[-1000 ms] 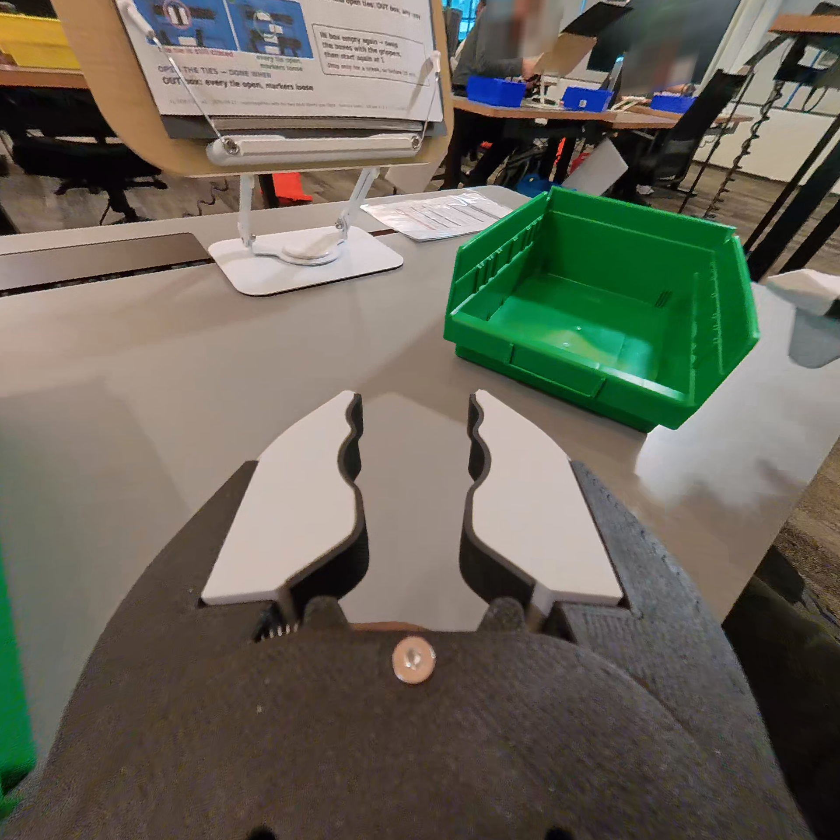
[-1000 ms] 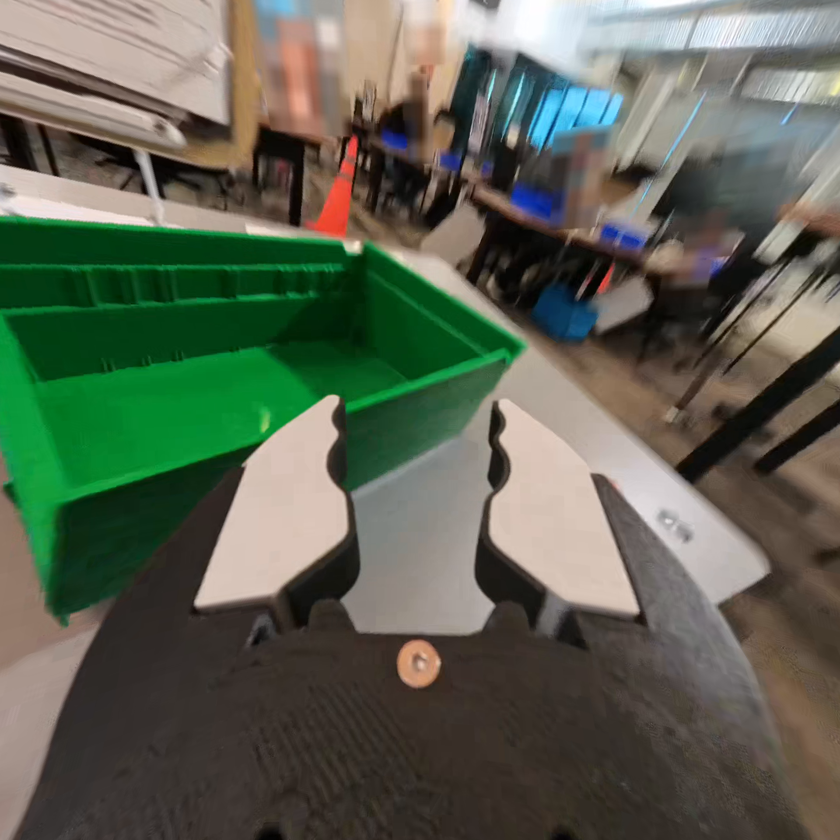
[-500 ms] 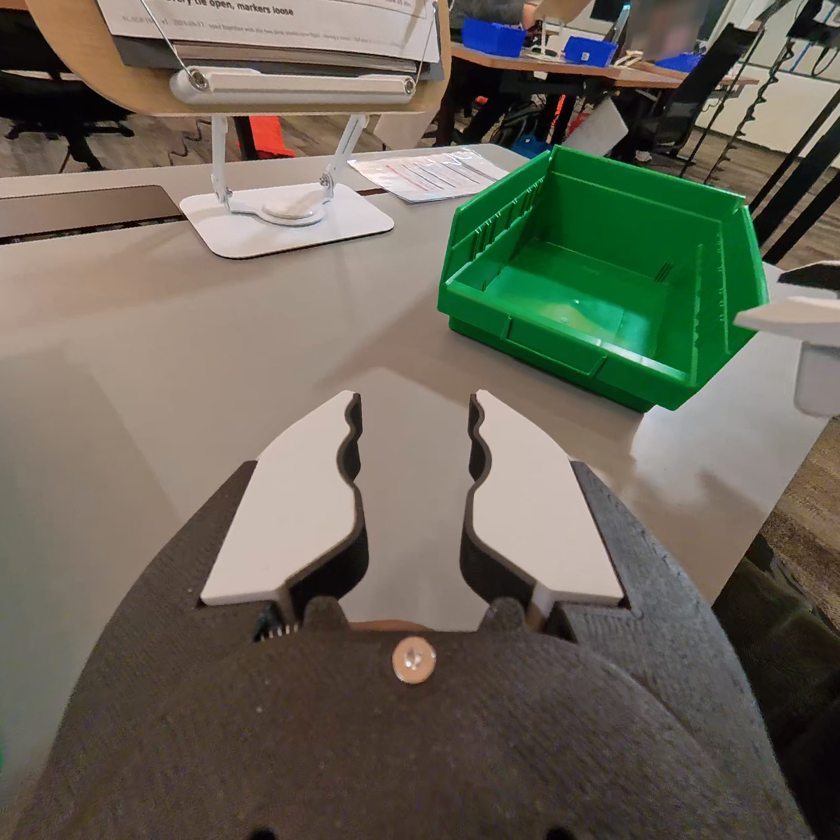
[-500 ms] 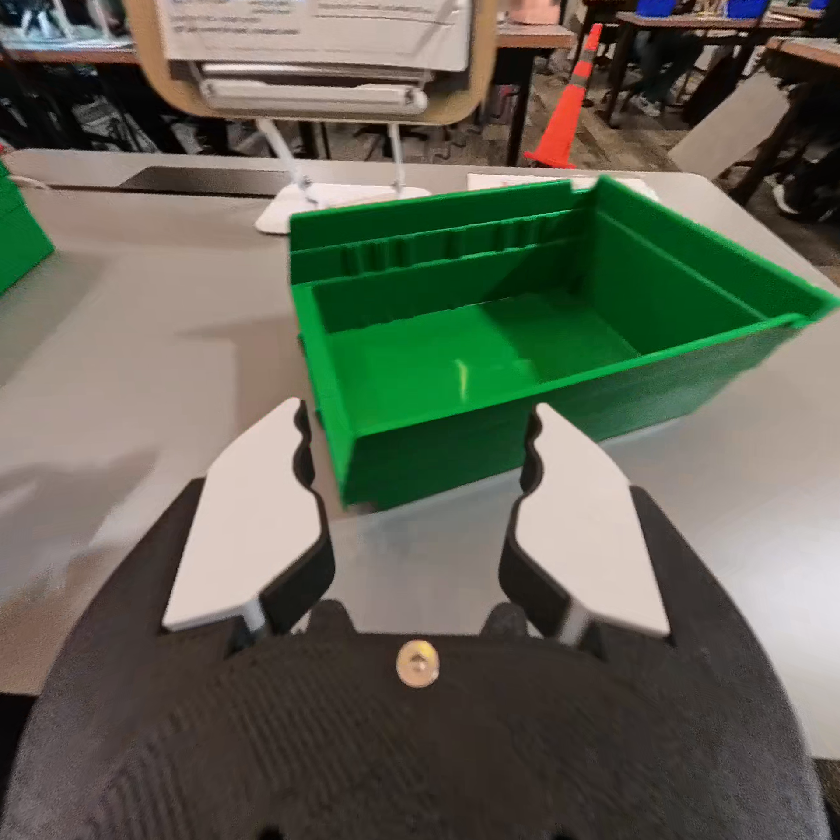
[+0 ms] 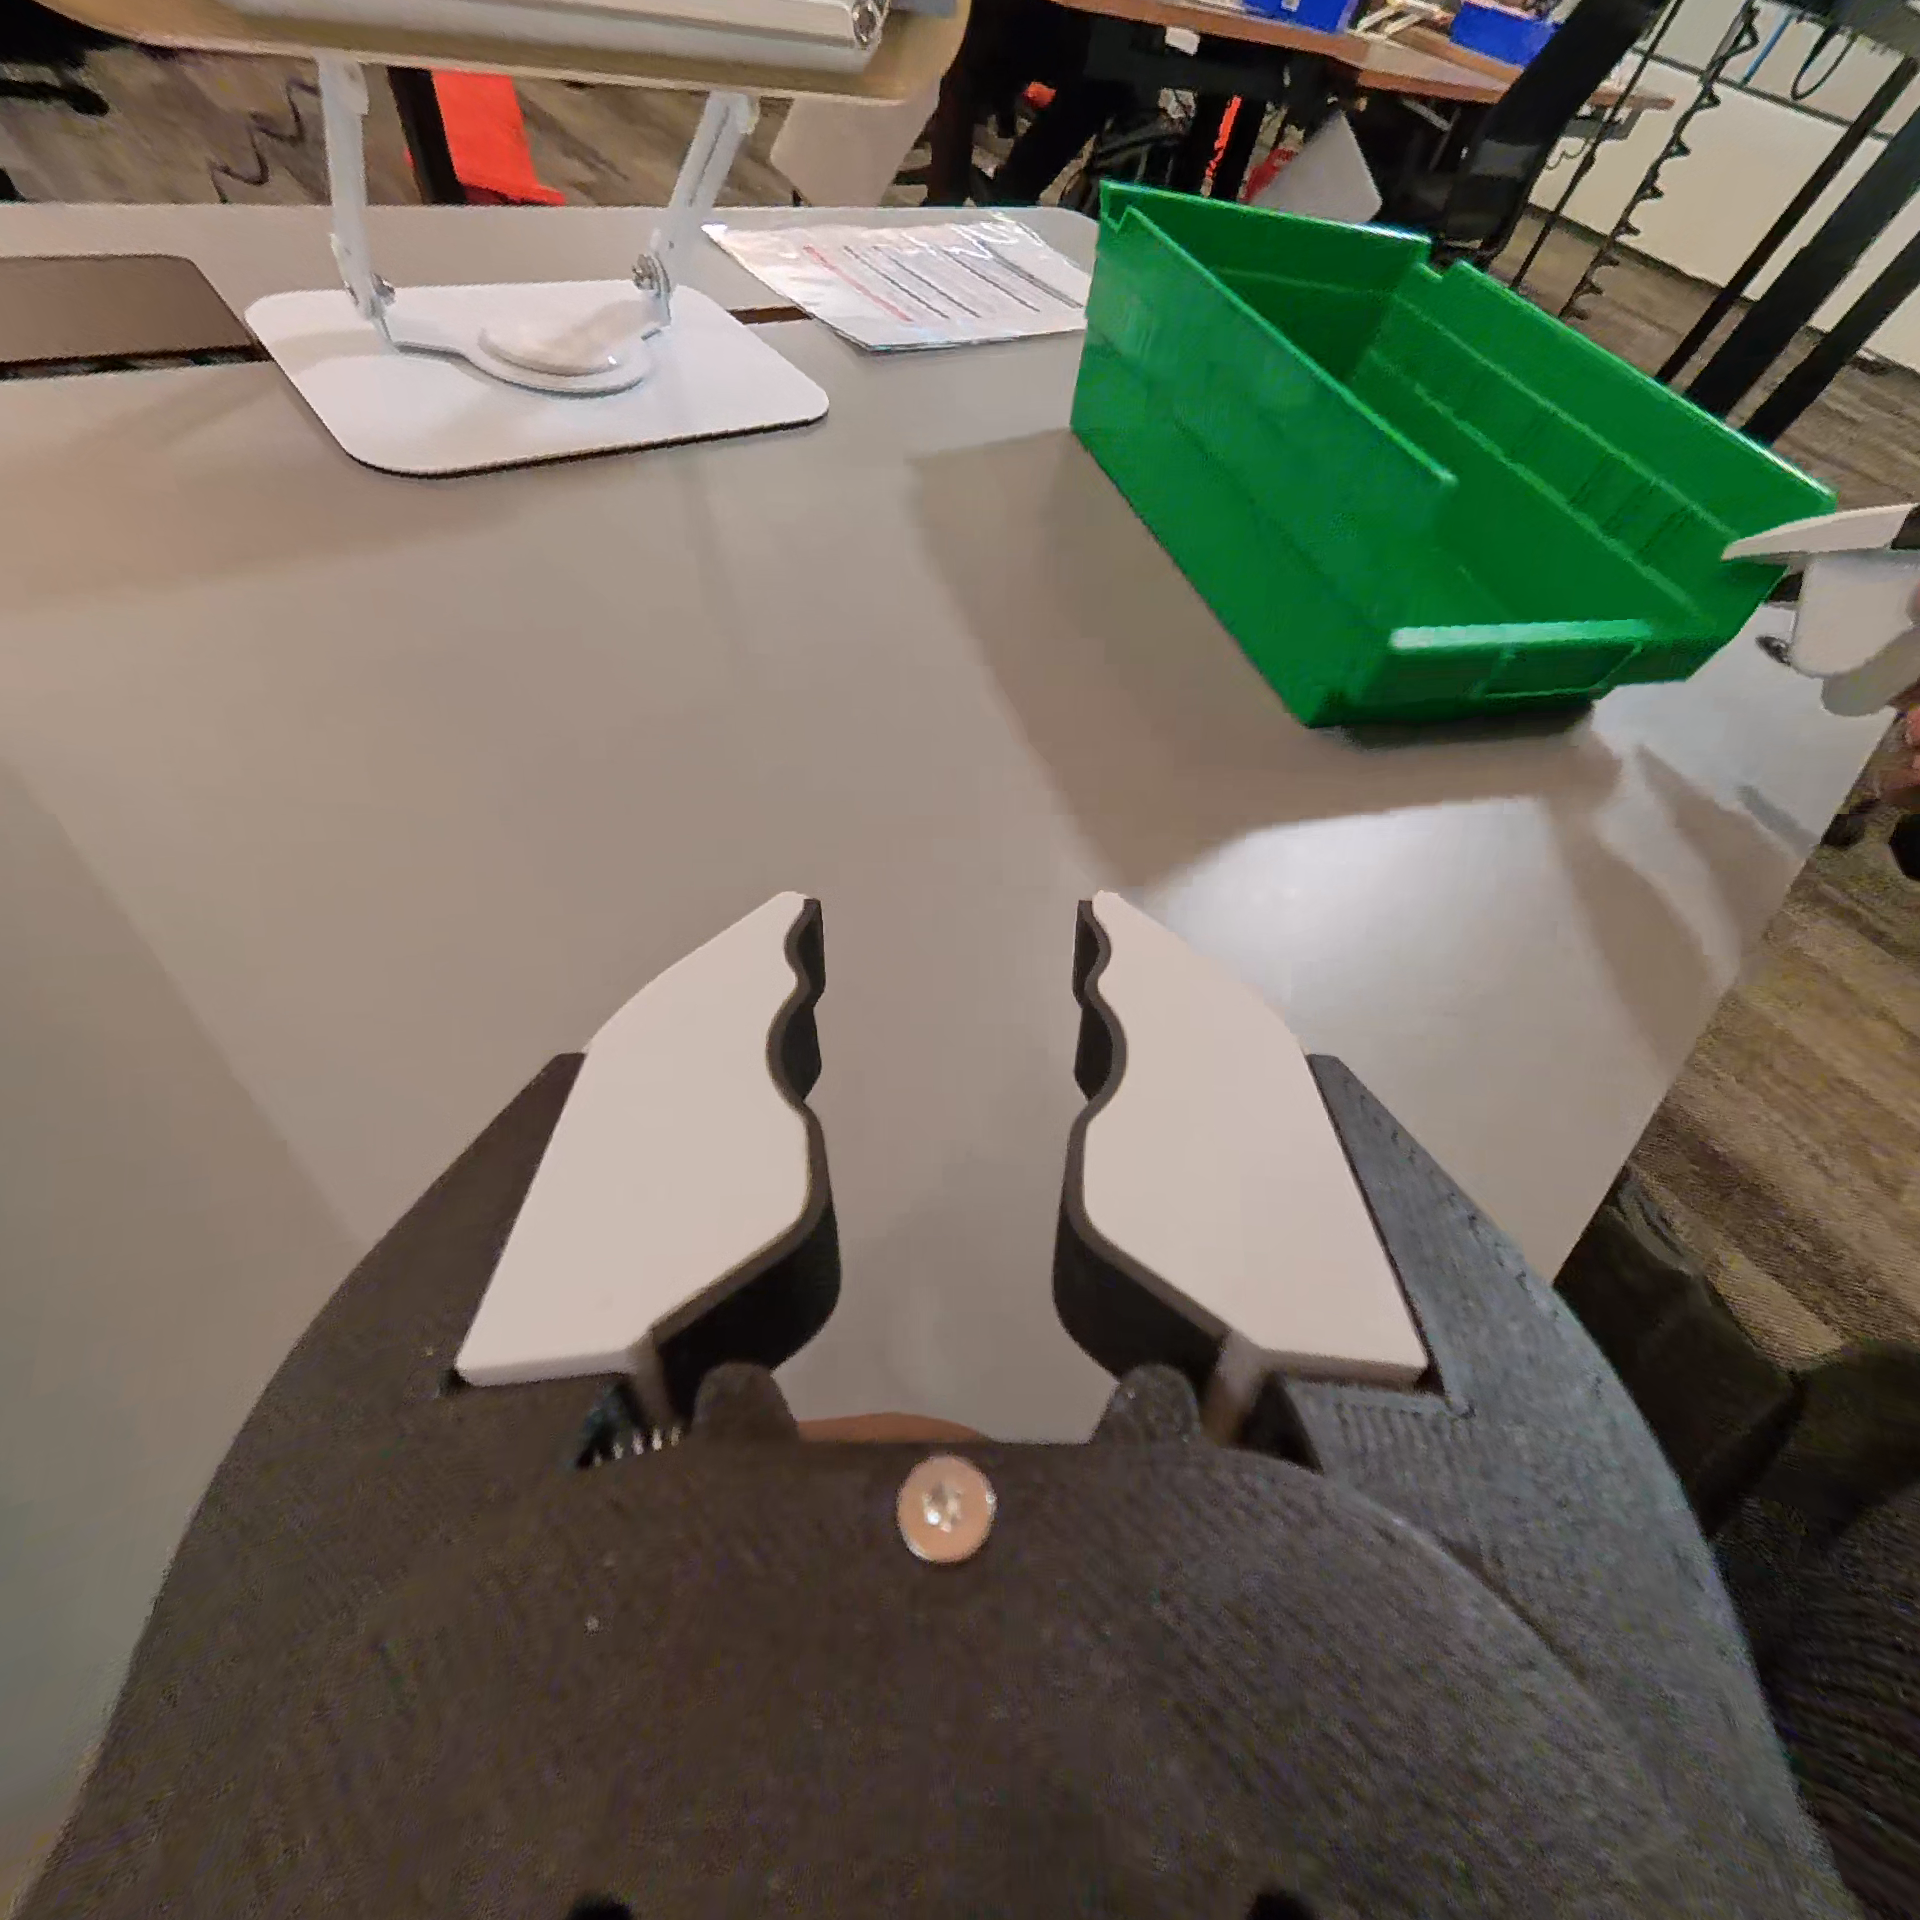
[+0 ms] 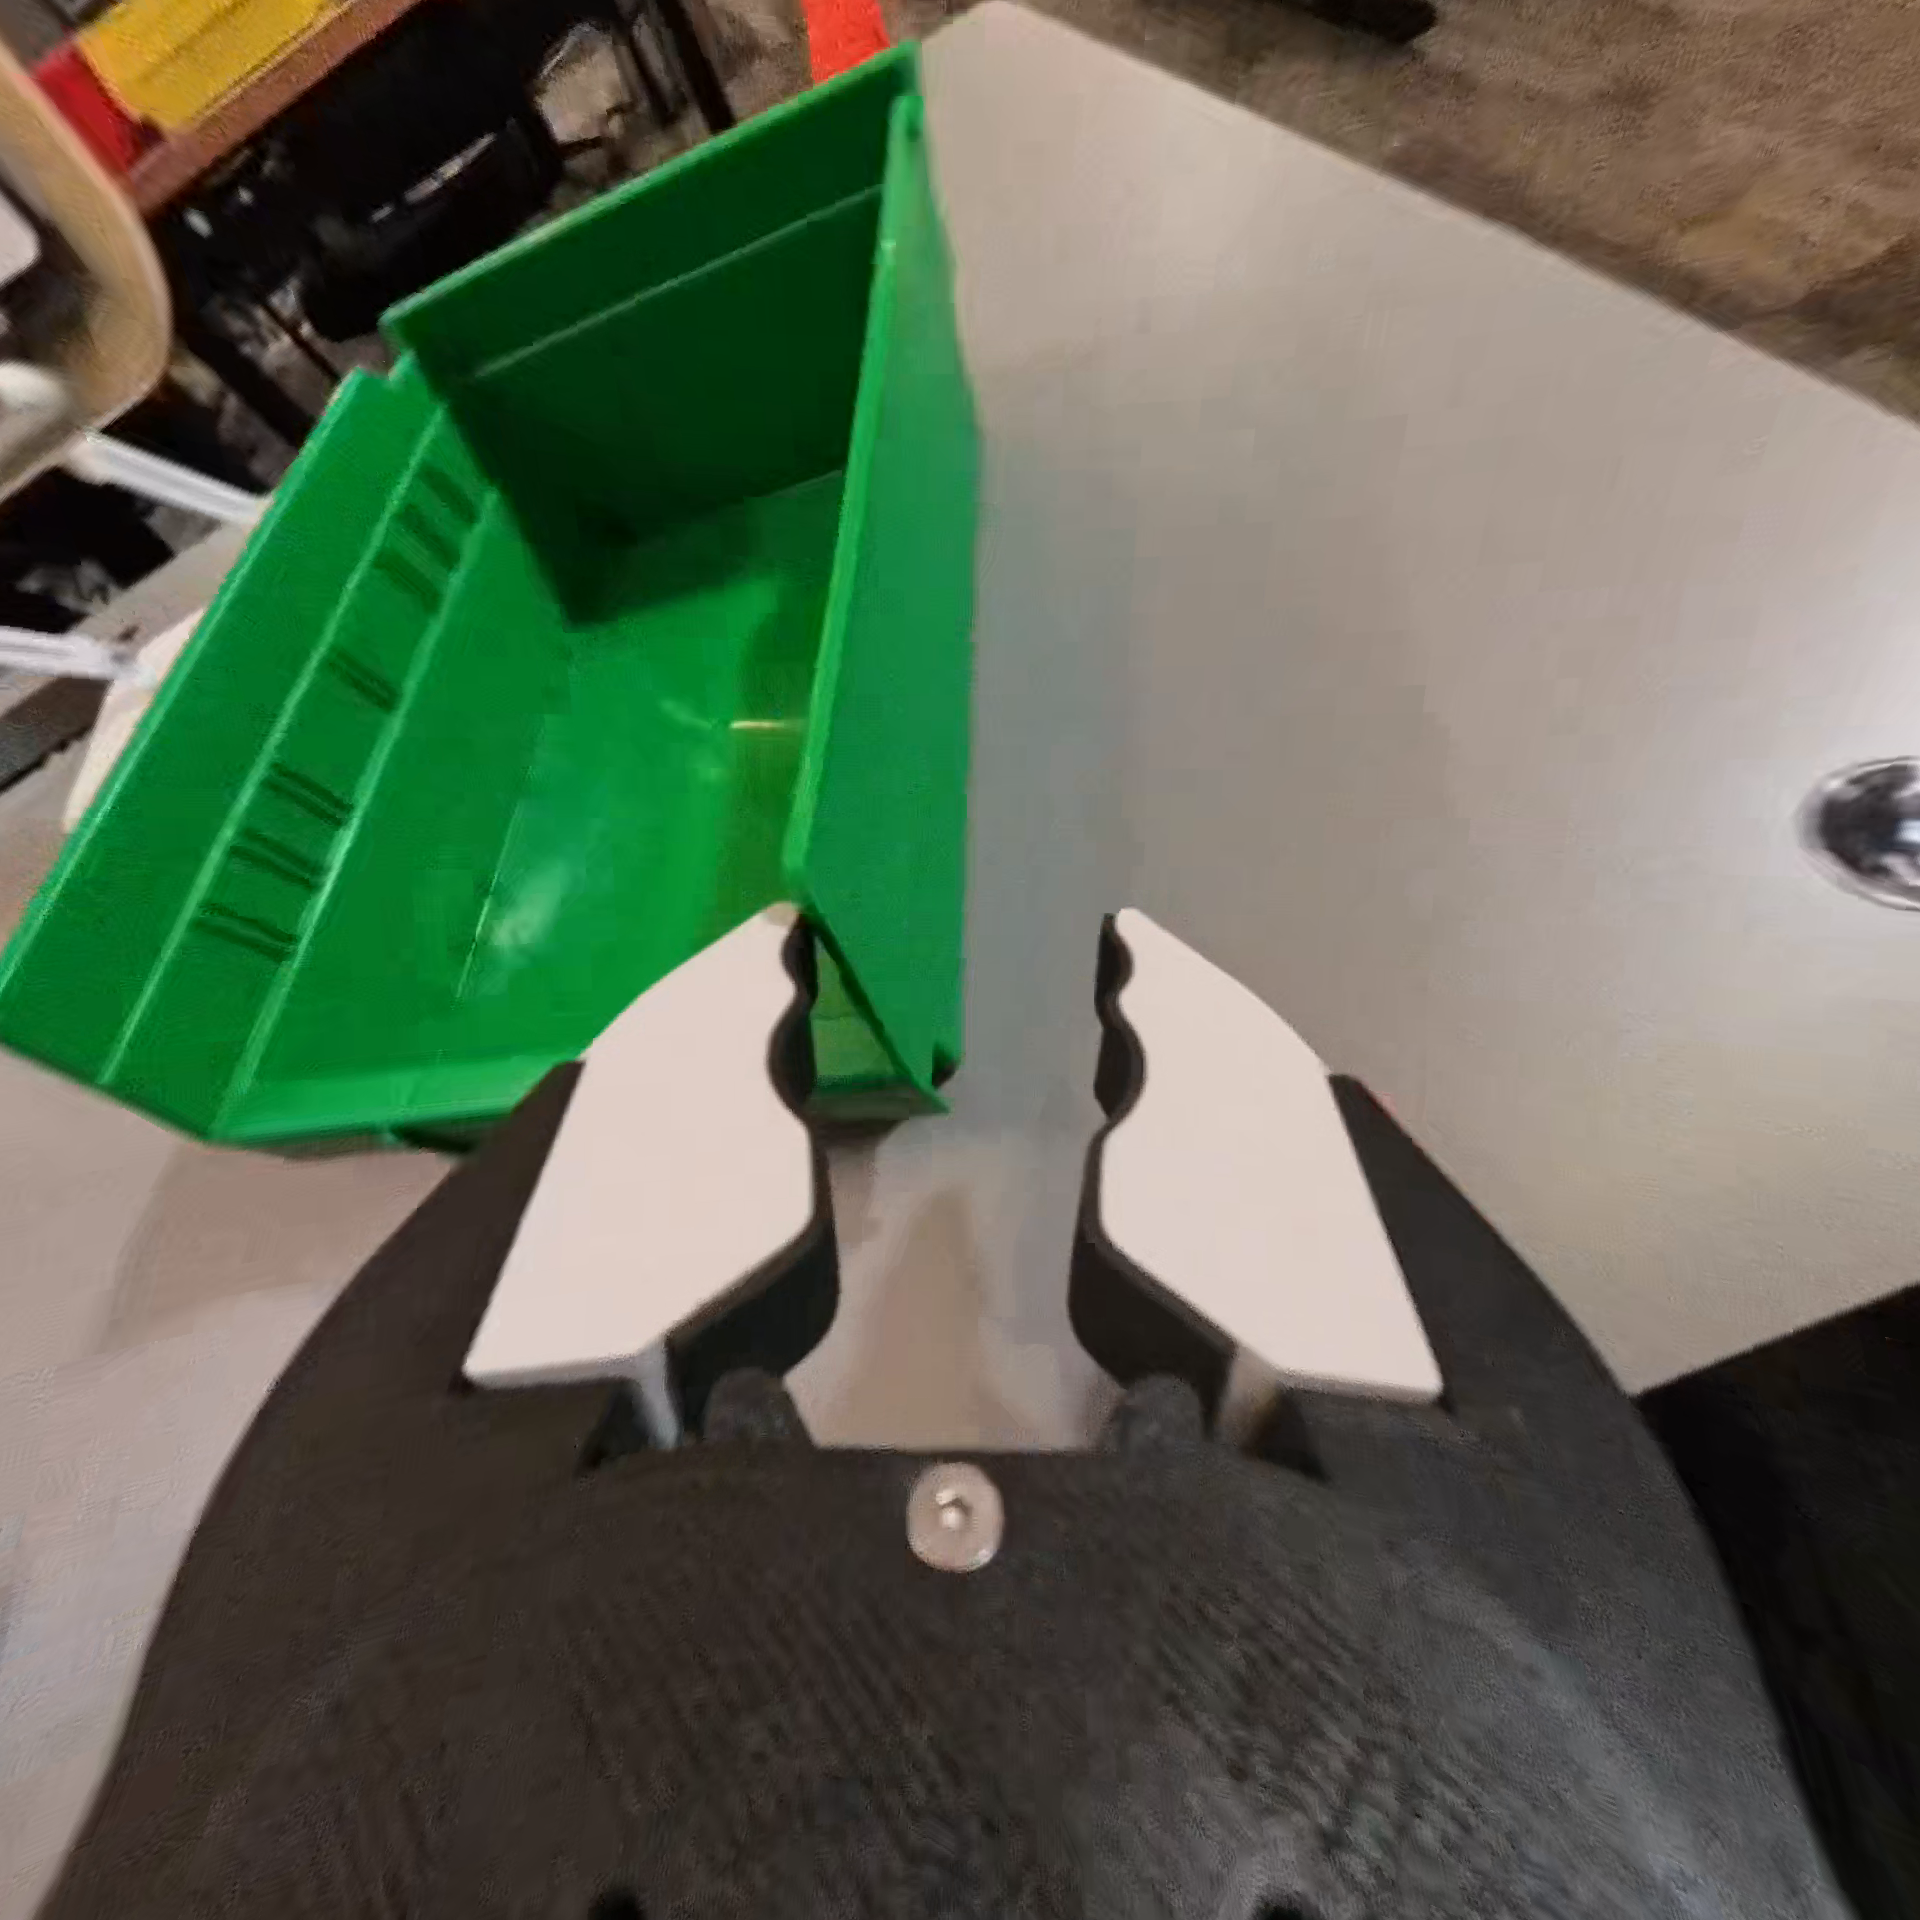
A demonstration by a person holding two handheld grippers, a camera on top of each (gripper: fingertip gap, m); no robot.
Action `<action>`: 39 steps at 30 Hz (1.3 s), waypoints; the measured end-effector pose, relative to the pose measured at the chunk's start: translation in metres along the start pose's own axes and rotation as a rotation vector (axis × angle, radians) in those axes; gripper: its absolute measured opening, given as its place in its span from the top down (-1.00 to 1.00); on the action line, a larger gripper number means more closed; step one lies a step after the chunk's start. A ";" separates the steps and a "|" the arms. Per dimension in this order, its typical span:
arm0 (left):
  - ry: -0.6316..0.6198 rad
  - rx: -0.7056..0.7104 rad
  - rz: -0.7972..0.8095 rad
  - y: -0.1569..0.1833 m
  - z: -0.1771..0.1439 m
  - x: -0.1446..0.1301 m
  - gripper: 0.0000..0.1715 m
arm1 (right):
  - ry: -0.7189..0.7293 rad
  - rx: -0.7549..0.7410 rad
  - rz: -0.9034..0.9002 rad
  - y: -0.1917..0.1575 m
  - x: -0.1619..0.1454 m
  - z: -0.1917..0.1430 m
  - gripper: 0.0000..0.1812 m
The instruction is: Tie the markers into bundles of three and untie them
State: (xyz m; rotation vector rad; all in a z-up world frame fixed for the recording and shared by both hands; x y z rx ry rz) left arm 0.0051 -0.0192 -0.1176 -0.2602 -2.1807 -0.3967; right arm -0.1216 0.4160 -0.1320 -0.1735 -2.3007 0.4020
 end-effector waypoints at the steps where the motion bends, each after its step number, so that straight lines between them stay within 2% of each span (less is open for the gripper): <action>1: -0.008 -0.009 -0.005 0.001 0.001 -0.001 0.45 | 0.019 -0.010 0.014 0.011 0.006 -0.001 0.54; 3: -0.020 -0.021 -0.007 0.003 0.003 -0.002 0.45 | 0.048 0.010 -0.022 0.019 0.016 -0.003 0.77; 5: -0.024 -0.021 0.000 0.004 0.002 -0.003 0.45 | 0.025 -0.036 -0.113 0.026 0.019 -0.001 0.93; 6: -0.024 -0.018 0.004 0.004 0.002 -0.003 0.45 | 0.016 -0.032 -0.184 0.025 0.019 0.000 0.94; 10: -0.029 -0.014 0.012 0.004 0.002 -0.004 0.45 | 0.005 -0.047 -0.267 0.032 0.023 0.001 0.94; 14: -0.040 -0.022 0.013 0.005 0.003 -0.005 0.45 | 0.031 -0.104 -0.281 0.059 0.033 -0.002 0.93; 19: -0.049 -0.025 0.011 0.005 0.004 -0.006 0.45 | 0.077 -0.156 -0.164 0.094 0.042 -0.010 0.91; 23: -0.072 -0.026 0.017 0.006 0.007 -0.009 0.45 | 0.075 -0.119 -0.086 0.098 0.044 -0.011 0.90; 29: -0.083 -0.004 0.052 0.008 0.009 -0.010 0.44 | 0.080 -0.244 -0.123 0.100 0.046 -0.011 0.89; 31: -0.084 0.002 0.059 0.008 0.009 -0.011 0.44 | 0.135 -0.270 -0.127 0.097 0.053 -0.021 0.82; 34: -0.085 0.006 0.062 0.007 0.009 -0.011 0.44 | 0.380 -0.221 -0.129 0.074 0.074 -0.053 0.67; 35: -0.088 0.010 0.059 0.007 0.009 -0.011 0.44 | 0.525 -0.121 -0.117 0.053 0.082 -0.072 0.67; 37: -0.112 0.028 0.049 0.005 0.012 -0.014 0.39 | 0.832 0.151 -0.169 -0.012 0.085 -0.118 0.59; 38: -0.123 0.040 0.044 0.003 0.014 -0.015 0.36 | 0.919 0.232 -0.213 -0.046 0.078 -0.133 0.70; 39: -0.131 0.051 0.040 0.002 0.015 -0.015 0.33 | 0.948 0.281 -0.265 -0.080 0.068 -0.137 0.87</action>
Point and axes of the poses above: each gripper's, where its closed fingertips meet, z out along the fingers, x out of its top, y = z × x across the jaws, the point moved 3 cm from there along -z, back along the fingers, and after that the axes turned 13 degrees about -y, right-handed, at the moved point
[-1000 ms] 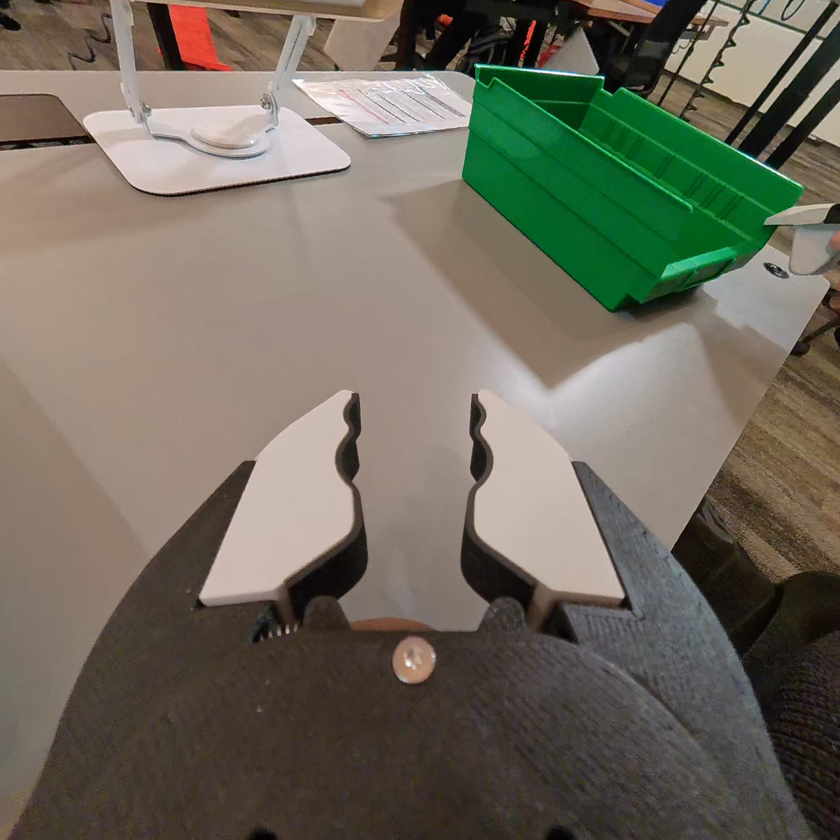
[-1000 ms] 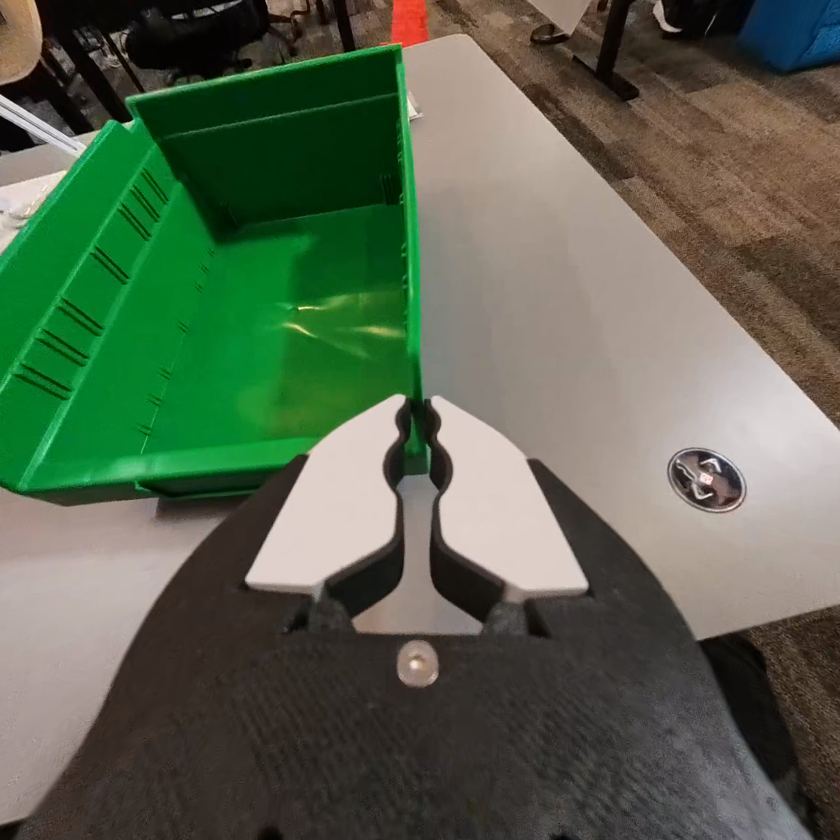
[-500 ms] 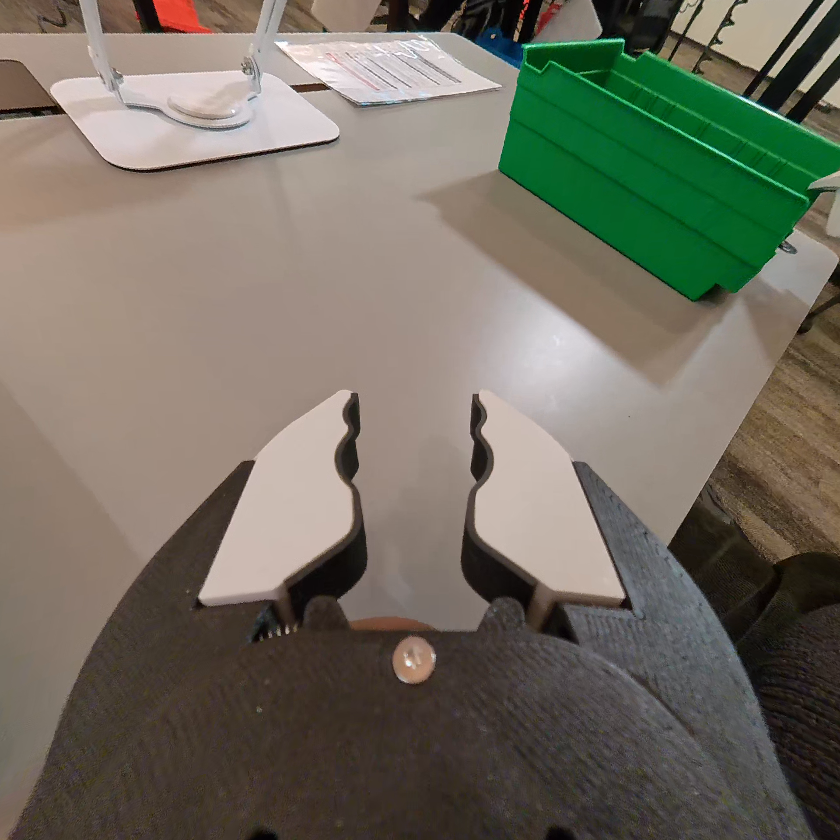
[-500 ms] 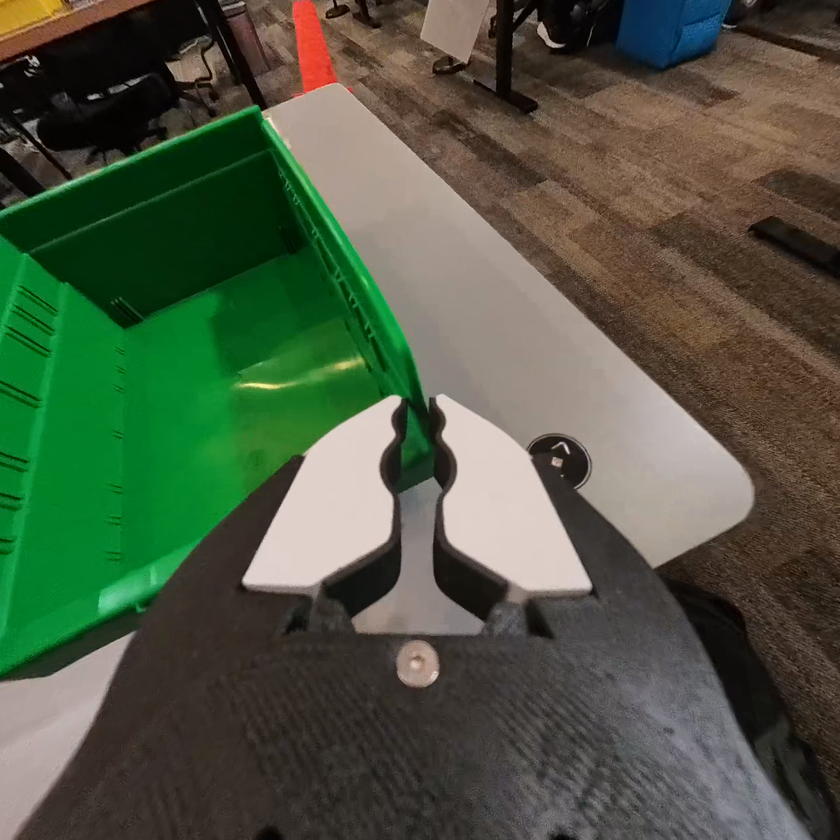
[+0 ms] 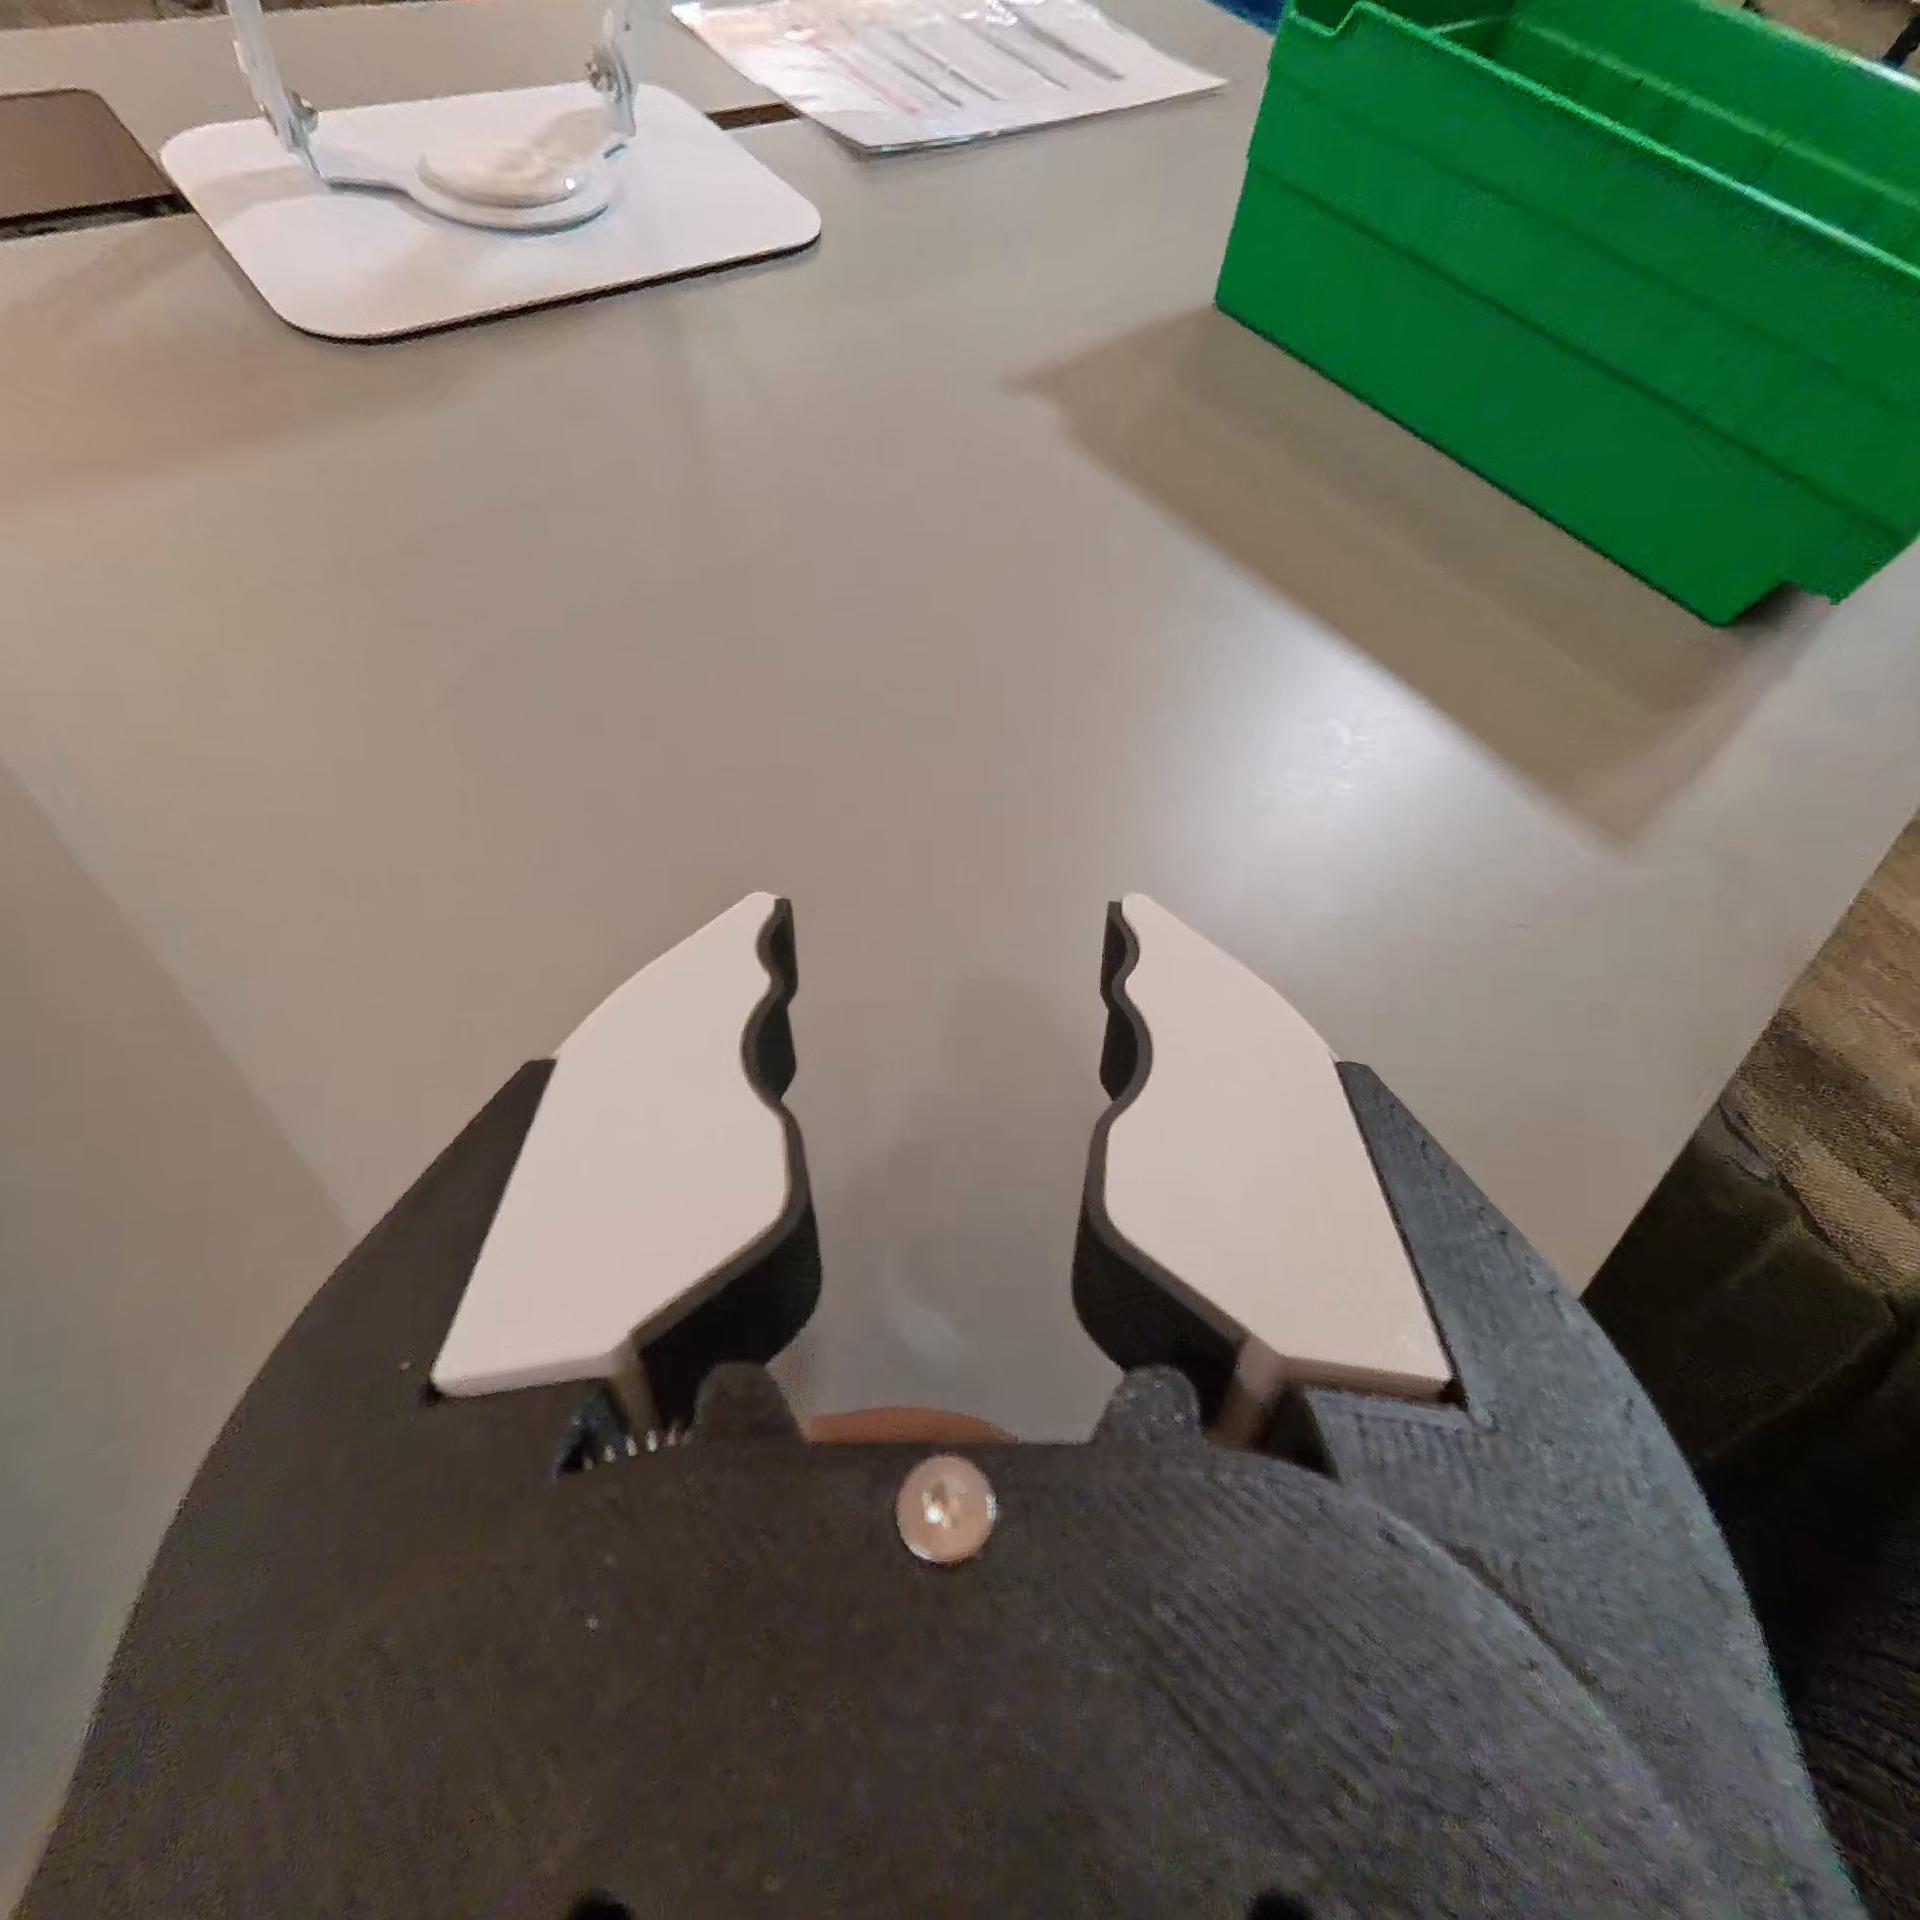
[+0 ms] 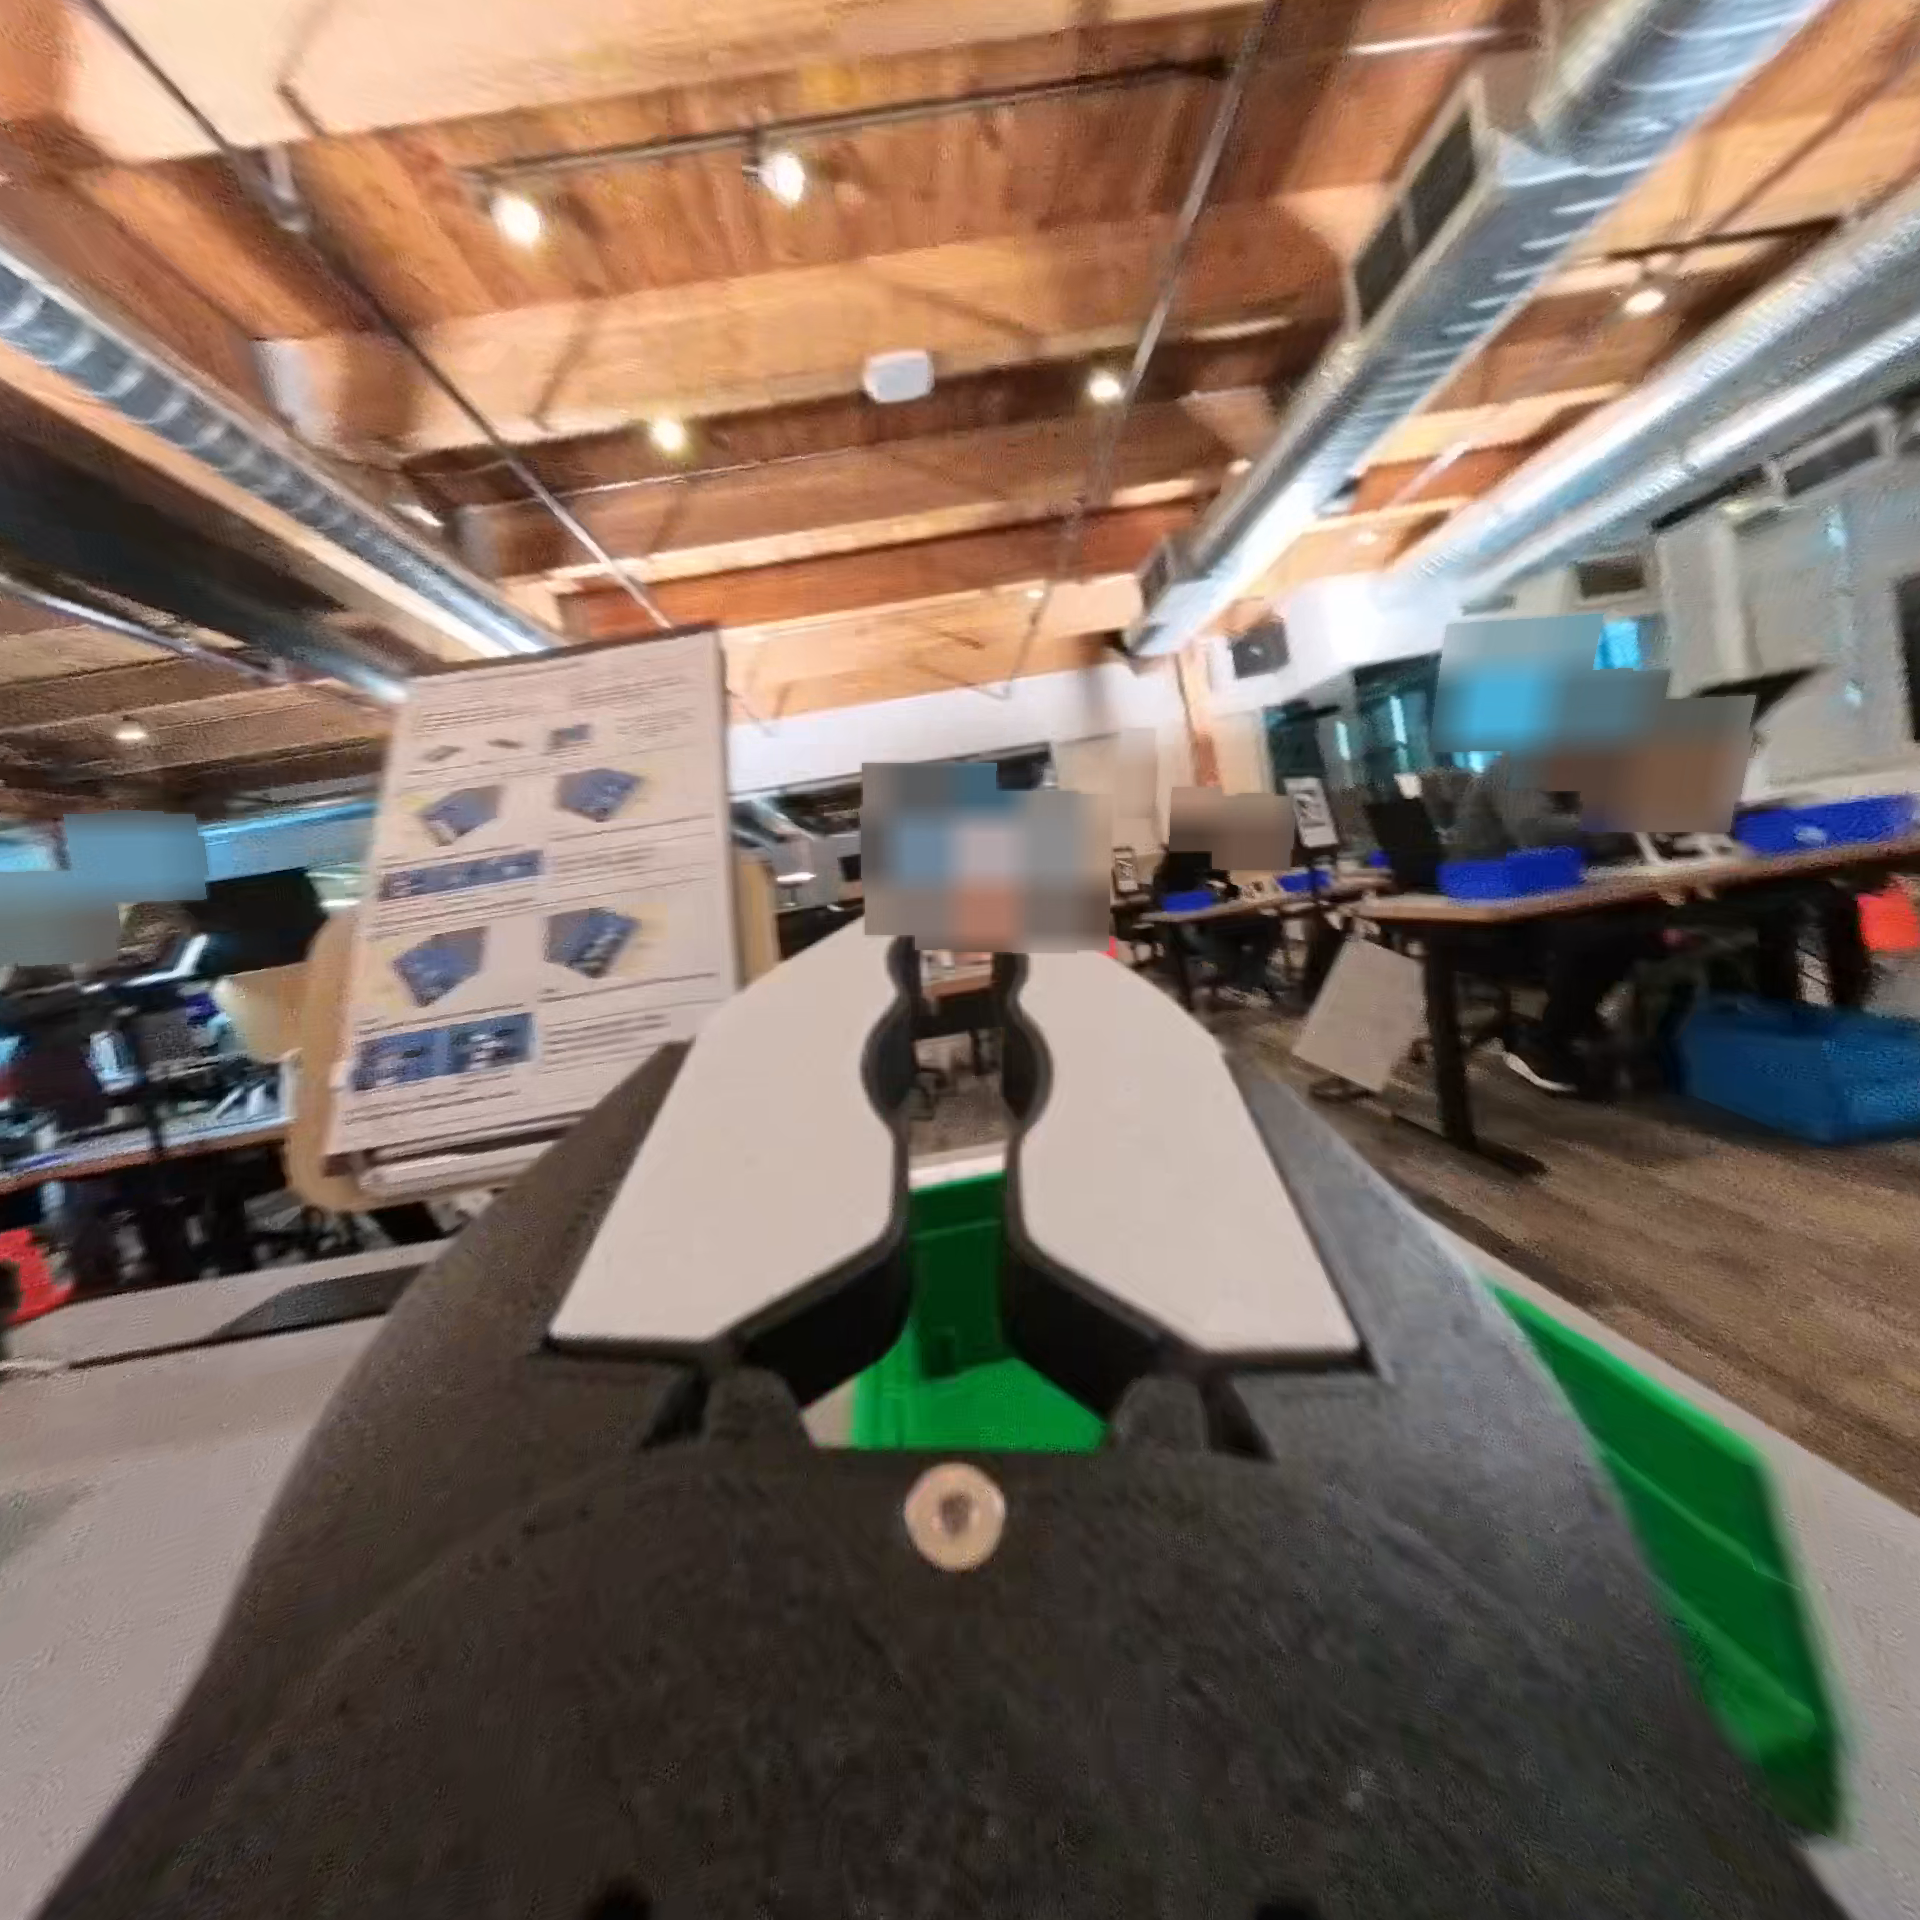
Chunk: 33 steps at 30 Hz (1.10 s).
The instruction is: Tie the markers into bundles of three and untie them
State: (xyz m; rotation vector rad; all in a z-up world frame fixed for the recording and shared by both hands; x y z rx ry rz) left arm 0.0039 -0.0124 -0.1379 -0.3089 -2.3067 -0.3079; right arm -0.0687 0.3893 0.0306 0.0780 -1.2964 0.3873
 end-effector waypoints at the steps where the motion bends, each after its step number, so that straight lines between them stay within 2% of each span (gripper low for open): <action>1: -0.005 0.011 -0.002 -0.001 0.001 0.000 0.30 | -0.008 0.061 -0.027 -0.036 -0.006 0.006 0.93; 3: -0.007 0.047 -0.002 -0.004 0.000 0.000 0.24 | -0.116 0.168 -0.024 -0.101 -0.039 0.022 0.83; 5: -0.003 0.106 0.007 -0.010 -0.004 -0.001 0.26 | -0.283 0.347 0.026 -0.160 -0.084 0.028 0.73; 7: 0.005 0.186 0.027 -0.020 -0.009 -0.002 0.26 | -0.430 0.480 0.066 -0.201 -0.115 0.027 0.64; 9: 0.038 0.262 0.028 -0.030 -0.018 -0.001 0.27 | -0.500 0.547 -0.007 -0.224 -0.128 0.025 0.57; 13: 0.181 0.357 -0.019 -0.043 -0.047 0.005 0.31 | -0.480 0.530 -0.148 -0.229 -0.135 0.029 0.68; 17: 0.310 0.536 -0.083 -0.066 -0.083 0.003 0.29 | -0.532 0.525 -0.046 -0.222 -0.144 0.045 0.69; 21: 0.290 0.658 -0.177 -0.095 -0.100 -0.013 0.22 | -0.610 0.594 0.189 -0.224 -0.152 0.058 0.68; 23: 0.271 0.676 -0.230 -0.108 -0.103 -0.020 0.20 | -0.632 0.627 0.164 -0.231 -0.155 0.060 0.68; 26: 0.208 0.663 -0.307 -0.124 -0.099 -0.034 0.22 | -0.621 0.639 0.018 -0.246 -0.161 0.059 0.72; 29: 0.160 0.623 -0.409 -0.134 -0.095 -0.048 0.37 | -0.615 0.703 -0.062 -0.267 -0.166 0.053 0.73; 31: 0.162 0.606 -0.466 -0.140 -0.098 -0.054 0.75 | -0.610 0.732 -0.097 -0.277 -0.168 0.051 0.74; 33: 0.172 0.512 -0.487 -0.137 -0.097 -0.055 0.87 | -0.604 0.739 -0.123 -0.283 -0.169 0.049 0.75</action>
Point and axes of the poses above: each gripper's, where its closed fingertips meet, z out along the fingers, x out of its top, y = z × x across the jaws, the point moved 3 cm from there along -z, back along the fingers, and after that the axes turned 13 degrees about -y, right-handed, at the moved point
